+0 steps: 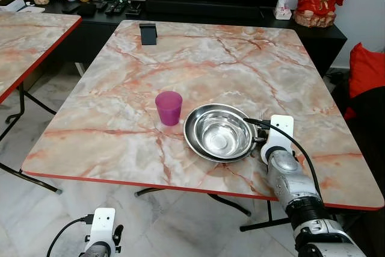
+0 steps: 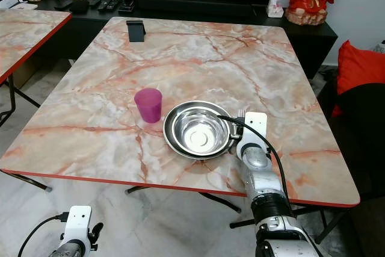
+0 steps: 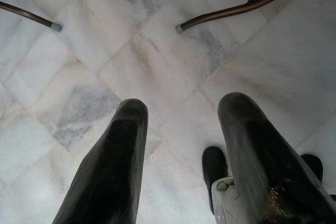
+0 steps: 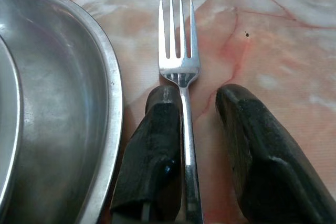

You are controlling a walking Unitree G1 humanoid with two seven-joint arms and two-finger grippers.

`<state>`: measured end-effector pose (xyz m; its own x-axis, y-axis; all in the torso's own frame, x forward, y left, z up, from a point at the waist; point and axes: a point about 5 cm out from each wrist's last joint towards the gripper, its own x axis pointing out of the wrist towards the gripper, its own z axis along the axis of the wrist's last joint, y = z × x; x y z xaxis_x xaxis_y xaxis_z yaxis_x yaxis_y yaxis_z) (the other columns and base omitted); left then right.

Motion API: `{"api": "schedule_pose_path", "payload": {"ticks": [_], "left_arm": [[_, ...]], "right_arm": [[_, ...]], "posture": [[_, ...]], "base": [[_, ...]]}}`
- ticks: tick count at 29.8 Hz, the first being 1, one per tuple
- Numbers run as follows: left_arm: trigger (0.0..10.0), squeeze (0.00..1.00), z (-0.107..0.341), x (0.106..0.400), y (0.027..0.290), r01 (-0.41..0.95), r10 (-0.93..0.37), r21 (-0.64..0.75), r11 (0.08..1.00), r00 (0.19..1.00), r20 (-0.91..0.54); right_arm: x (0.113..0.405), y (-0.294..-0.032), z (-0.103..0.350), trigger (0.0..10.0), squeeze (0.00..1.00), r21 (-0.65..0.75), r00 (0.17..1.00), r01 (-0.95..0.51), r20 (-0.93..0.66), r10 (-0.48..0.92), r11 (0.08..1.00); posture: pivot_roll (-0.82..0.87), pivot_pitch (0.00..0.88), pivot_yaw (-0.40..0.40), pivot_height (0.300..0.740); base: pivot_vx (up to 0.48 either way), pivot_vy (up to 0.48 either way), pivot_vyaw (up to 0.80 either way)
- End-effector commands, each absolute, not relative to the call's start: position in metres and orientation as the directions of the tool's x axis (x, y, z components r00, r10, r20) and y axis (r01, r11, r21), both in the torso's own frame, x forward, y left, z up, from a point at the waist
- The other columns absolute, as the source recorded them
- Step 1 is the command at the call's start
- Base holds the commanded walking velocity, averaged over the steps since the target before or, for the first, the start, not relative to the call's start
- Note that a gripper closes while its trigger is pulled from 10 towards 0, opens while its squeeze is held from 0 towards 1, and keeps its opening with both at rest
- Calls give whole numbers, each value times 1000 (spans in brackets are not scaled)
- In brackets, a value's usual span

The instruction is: Setting the table

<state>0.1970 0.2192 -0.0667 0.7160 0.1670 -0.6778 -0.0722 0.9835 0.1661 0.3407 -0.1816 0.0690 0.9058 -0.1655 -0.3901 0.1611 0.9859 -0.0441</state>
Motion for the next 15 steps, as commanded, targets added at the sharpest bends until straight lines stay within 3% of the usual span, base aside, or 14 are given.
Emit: {"api": "schedule_pose_path", "payload": {"ticks": [1,15], "left_arm": [[10000,0,-67,196,219,-64,168,175,982,708,-686],[10000,0,-67,196,220,-64,168,175,982,708,-686]], "right_arm": [[344,-181,73,10000,0,-34,908,169,-383,-169,985],[344,-181,73,10000,0,-32,908,177,-379,-176,984]], "posture": [[-10,15,-34,740],[-10,15,-34,740]], "base": [[0,0,0],[0,0,0]]}}
